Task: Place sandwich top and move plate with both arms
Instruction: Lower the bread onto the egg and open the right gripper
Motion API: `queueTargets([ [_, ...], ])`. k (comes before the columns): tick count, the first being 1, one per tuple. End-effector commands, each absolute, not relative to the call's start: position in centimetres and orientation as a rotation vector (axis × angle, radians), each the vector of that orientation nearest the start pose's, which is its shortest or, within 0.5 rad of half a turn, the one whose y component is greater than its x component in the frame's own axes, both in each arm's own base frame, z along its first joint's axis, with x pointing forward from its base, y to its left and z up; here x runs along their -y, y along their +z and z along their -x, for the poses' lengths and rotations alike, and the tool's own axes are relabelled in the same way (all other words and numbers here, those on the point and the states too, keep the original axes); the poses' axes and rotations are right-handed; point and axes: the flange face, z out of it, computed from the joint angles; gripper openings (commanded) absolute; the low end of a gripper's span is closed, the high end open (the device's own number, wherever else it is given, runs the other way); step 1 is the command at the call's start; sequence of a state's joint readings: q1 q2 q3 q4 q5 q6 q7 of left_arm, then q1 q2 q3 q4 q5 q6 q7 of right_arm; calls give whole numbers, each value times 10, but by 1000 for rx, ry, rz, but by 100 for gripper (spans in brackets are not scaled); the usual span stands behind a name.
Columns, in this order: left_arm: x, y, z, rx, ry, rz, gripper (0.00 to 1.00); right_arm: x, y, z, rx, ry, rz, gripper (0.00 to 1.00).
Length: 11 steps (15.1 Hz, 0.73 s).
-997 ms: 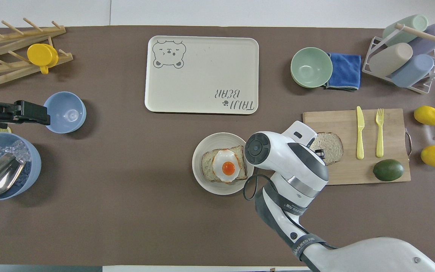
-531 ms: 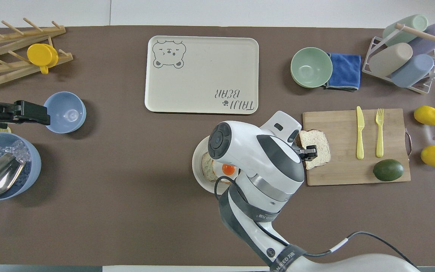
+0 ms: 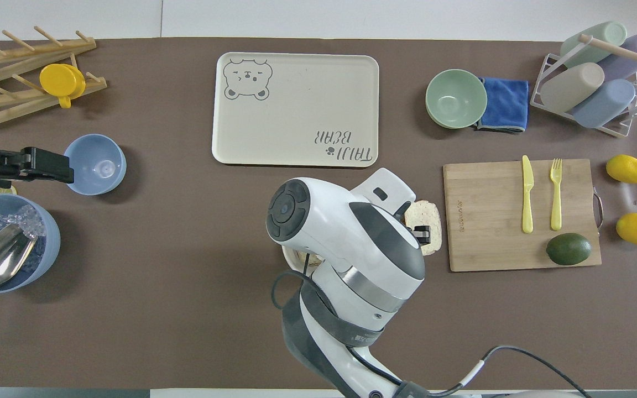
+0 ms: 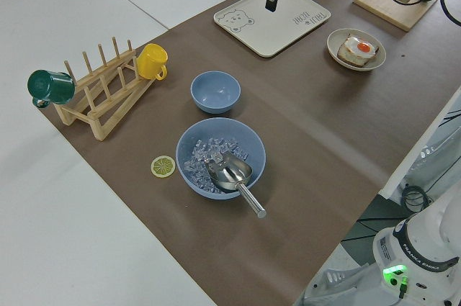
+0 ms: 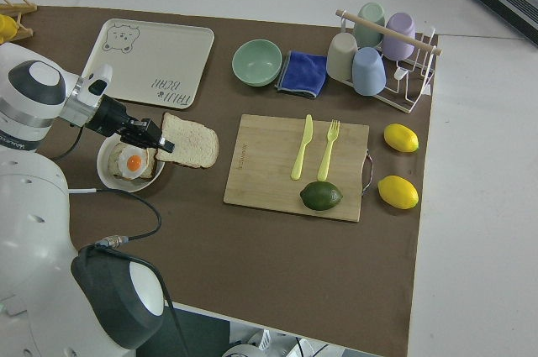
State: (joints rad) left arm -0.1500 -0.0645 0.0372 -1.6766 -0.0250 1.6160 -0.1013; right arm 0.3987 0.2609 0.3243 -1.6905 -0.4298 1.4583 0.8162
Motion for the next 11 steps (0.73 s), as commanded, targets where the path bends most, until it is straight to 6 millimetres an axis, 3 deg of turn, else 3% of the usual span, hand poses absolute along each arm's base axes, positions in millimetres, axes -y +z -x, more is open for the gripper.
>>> queueTargets([
  [1, 61, 618, -530, -5, -3, 3149, 100, -367, 438, -487, 52, -138, -2659, 0],
  [4, 62, 618, -531, -2, -13, 3150, 100, -392, 432, -496, 34, -130, -2734, 0],
  [7, 60, 618, -531, 0, -11, 3150, 100, -406, 394, -503, 61, -132, -2774, 0],
  [11, 56, 618, -533, 12, -30, 3151, 100, -424, 390, -491, 63, -131, -2792, 0],
])
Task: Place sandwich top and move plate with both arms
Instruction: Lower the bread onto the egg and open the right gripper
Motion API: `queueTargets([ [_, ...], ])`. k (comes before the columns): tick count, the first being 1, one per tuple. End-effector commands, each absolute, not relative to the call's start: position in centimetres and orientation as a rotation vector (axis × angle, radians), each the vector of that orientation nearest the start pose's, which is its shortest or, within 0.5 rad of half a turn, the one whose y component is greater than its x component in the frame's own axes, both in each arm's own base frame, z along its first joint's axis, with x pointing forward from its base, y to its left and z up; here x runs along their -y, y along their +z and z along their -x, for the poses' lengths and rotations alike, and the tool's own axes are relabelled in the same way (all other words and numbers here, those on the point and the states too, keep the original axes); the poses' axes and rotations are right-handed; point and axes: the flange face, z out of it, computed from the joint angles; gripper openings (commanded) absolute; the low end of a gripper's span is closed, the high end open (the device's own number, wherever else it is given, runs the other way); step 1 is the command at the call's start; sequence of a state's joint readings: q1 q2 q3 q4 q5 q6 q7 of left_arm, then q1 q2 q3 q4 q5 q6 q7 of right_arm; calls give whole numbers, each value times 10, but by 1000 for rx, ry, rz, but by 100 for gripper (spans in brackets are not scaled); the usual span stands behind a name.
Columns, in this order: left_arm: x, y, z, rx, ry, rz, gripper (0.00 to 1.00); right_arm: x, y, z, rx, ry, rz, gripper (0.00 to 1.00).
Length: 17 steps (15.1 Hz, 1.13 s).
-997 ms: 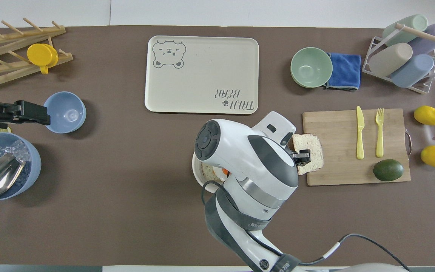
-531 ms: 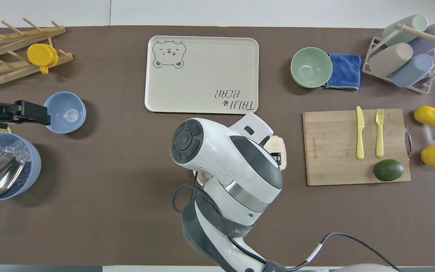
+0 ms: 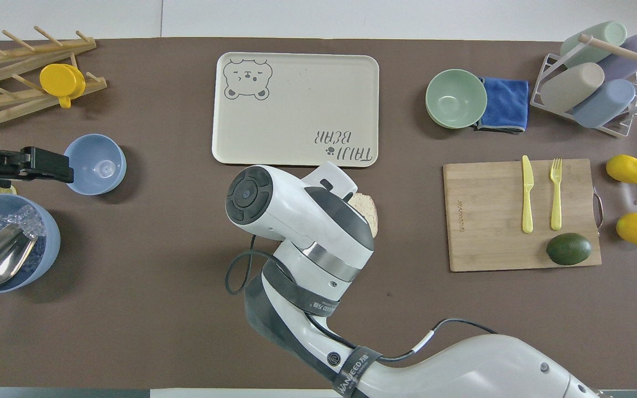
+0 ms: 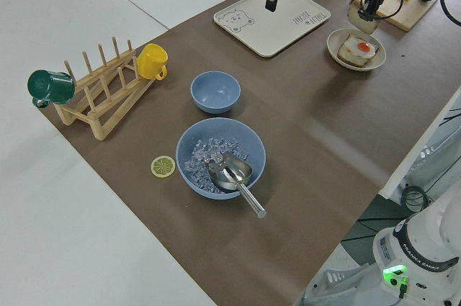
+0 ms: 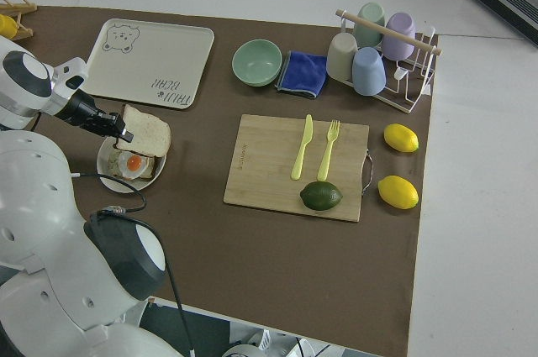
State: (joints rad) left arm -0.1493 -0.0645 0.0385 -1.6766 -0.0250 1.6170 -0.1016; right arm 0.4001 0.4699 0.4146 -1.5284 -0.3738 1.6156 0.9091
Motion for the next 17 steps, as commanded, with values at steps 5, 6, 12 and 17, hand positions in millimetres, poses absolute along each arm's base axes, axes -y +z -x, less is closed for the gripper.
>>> queueTargets([
  [5, 57, 619, -535, 17, -59, 3153, 100, -439, 389, -479, -103, 181, 3446, 0],
  [6, 57, 617, -535, 17, -56, 3152, 100, -440, 387, -479, -115, 195, 3424, 0],
  [12, 45, 611, -535, 42, -102, 3156, 100, -438, 369, -469, -80, 191, 3418, 0],
  [17, 49, 613, -535, 37, -102, 3156, 100, -445, 359, -456, -27, 165, 3386, 37],
])
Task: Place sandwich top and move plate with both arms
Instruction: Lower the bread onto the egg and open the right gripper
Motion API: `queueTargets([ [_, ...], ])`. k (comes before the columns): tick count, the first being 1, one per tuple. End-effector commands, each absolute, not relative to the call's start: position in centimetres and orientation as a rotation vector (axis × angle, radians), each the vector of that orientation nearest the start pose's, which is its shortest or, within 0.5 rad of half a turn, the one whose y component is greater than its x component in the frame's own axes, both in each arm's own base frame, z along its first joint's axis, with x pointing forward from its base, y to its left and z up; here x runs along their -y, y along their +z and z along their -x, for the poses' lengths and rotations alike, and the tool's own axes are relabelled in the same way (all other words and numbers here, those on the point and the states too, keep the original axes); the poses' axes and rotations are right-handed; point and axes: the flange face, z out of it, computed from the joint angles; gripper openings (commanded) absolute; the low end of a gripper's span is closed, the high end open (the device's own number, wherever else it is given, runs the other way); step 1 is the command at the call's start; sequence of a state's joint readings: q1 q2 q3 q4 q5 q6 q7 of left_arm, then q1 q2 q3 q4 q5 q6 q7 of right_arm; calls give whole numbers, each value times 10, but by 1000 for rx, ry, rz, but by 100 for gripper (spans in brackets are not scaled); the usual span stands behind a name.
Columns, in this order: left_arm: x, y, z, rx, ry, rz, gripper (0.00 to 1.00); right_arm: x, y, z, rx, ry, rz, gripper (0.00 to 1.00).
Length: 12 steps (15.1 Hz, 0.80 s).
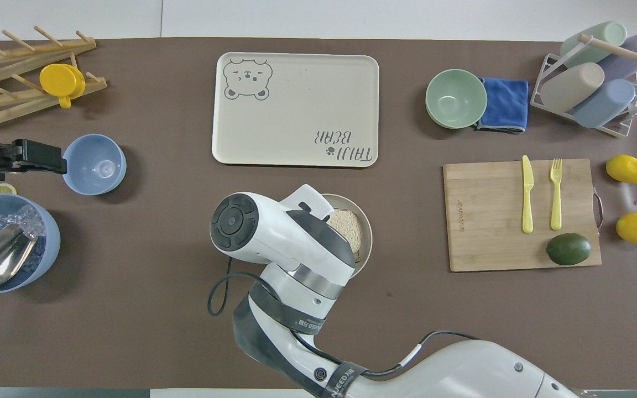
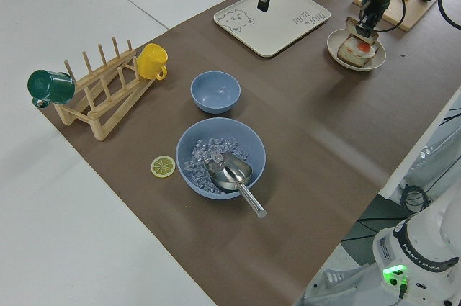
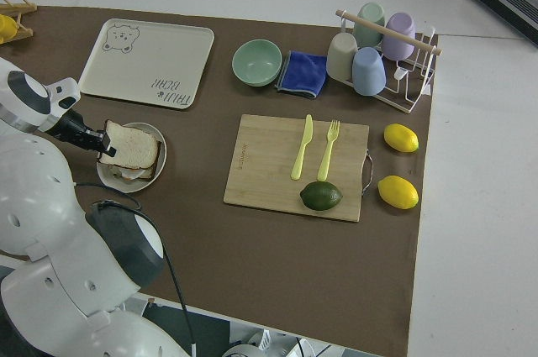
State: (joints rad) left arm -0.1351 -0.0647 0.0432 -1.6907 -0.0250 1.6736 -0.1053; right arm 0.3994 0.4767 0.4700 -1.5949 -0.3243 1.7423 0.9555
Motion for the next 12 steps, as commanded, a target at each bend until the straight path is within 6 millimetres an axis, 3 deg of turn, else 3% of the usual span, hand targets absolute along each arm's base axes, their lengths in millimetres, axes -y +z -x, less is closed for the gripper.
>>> queueTargets([
  [1, 49, 612, -535, 37, -100, 3156, 100, -448, 358, -455, -22, 160, 3375, 47],
  [4, 50, 613, -535, 38, -97, 3159, 100, -450, 359, -460, -66, 161, 3301, 69],
  [8, 46, 612, -535, 51, -96, 3165, 100, -455, 371, -461, -92, 165, 3261, 79],
  [10, 45, 612, -535, 53, -103, 3165, 100, -432, 397, -481, -143, 108, 3244, 87],
  [11, 45, 611, -535, 51, -103, 3166, 100, -409, 412, -498, -182, 79, 3232, 98],
  [12, 45, 611, -535, 51, -101, 3168, 100, -386, 434, -511, -202, 51, 3210, 100],
])
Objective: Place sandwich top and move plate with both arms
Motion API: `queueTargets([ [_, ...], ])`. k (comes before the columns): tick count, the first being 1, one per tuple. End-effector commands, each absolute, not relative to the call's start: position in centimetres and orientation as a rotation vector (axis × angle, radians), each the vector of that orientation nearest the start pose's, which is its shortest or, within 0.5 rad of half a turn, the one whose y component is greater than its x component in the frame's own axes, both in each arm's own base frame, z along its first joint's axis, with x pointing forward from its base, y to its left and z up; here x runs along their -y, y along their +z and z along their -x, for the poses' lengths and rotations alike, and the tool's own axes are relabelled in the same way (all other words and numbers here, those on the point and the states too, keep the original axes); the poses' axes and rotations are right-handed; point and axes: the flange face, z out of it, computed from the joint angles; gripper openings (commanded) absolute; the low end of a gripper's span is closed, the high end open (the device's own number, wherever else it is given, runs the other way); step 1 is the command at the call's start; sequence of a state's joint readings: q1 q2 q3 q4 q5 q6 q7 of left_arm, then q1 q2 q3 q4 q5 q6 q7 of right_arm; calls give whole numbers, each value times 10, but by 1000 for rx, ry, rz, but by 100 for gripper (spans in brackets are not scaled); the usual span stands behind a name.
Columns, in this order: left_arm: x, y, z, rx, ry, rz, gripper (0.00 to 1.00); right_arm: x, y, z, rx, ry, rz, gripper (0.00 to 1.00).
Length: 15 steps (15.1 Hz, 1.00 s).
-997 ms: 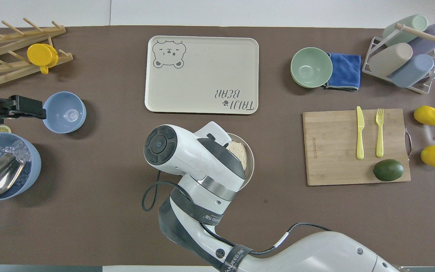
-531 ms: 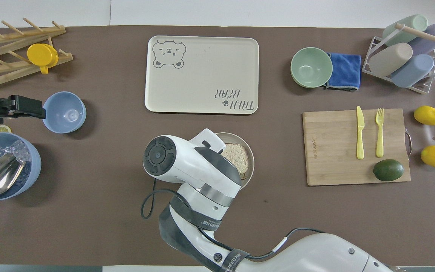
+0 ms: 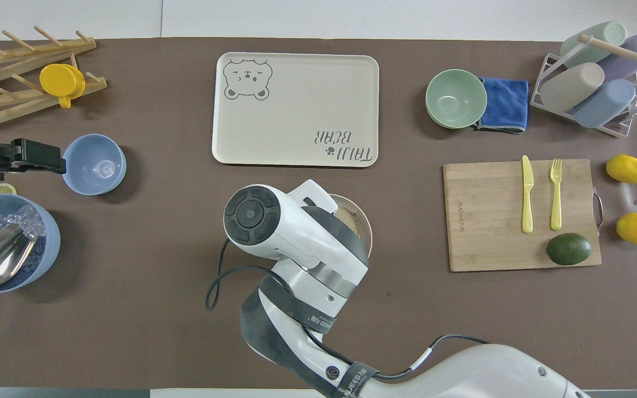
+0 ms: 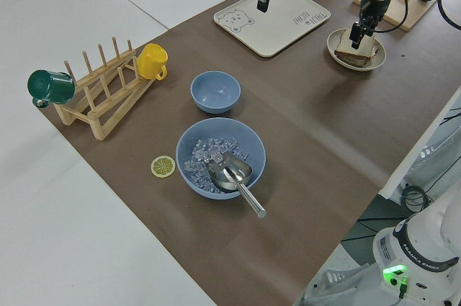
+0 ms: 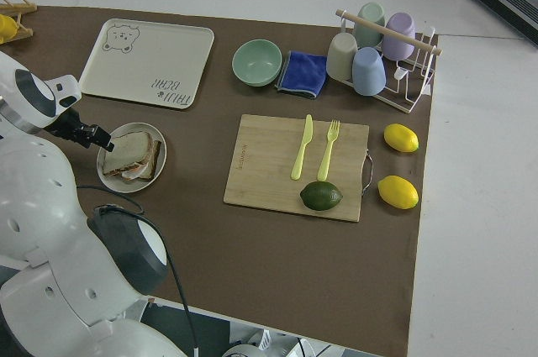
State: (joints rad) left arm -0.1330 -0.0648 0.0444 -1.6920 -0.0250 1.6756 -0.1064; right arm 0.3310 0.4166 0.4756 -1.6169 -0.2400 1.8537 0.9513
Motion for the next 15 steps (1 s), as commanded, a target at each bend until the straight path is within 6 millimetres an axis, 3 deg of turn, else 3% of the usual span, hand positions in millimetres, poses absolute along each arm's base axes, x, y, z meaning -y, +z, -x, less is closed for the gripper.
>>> queueTargets([
  [1, 46, 609, -536, 53, -94, 3178, 100, -363, 451, -523, -235, 48, 3182, 100],
  [3, 51, 601, -536, 50, -75, 3194, 100, -305, 493, -549, -312, 52, 3151, 100],
  [5, 61, 585, -543, 47, -55, 3222, 100, -254, 534, -567, -237, 139, 3161, 100],
  [8, 86, 548, -548, 49, -38, 3276, 100, -179, 592, -568, -182, 253, 3198, 100],
  [10, 114, 520, -550, 80, -27, 3307, 100, -133, 610, -561, -164, 286, 3220, 100],
  [13, 169, 476, -551, 91, 13, 3325, 100, -69, 612, -562, -113, 369, 3223, 100],
  [15, 196, 443, -540, 80, -10, 3336, 100, -33, 611, -560, -131, 385, 3220, 100],
])
